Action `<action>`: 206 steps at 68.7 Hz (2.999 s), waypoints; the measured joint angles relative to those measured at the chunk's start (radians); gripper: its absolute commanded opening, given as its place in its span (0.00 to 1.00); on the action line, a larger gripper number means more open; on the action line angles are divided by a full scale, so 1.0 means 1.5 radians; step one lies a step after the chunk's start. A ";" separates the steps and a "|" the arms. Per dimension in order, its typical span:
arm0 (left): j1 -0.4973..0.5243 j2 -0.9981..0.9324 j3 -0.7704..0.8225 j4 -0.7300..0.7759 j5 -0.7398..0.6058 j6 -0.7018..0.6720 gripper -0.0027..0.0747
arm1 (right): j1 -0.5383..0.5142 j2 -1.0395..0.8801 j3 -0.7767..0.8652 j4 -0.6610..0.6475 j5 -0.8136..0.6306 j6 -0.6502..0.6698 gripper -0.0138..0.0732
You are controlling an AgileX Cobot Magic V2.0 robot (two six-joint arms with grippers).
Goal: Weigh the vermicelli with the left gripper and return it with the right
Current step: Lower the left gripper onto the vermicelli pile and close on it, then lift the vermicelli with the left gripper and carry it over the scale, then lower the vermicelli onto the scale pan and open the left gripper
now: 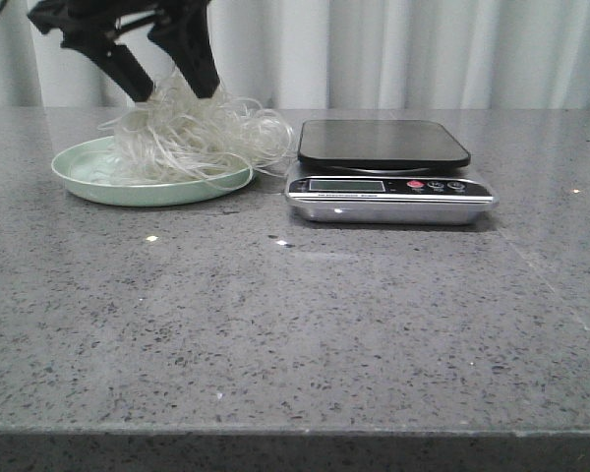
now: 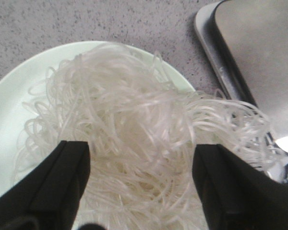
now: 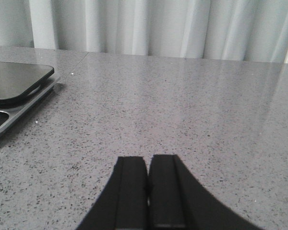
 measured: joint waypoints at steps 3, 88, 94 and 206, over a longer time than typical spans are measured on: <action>0.000 0.004 0.000 -0.001 -0.006 0.000 0.72 | 0.000 0.000 0.000 0.000 0.000 0.000 0.33; 0.000 -0.013 -0.051 -0.017 0.009 0.000 0.22 | 0.000 0.000 0.000 0.000 0.000 0.000 0.33; -0.006 -0.026 -0.091 -0.017 0.015 0.000 0.21 | 0.000 0.000 0.000 0.000 0.000 0.000 0.33; -0.183 0.171 -0.233 -0.008 -0.114 0.000 0.64 | 0.000 0.000 0.000 0.000 0.000 0.000 0.33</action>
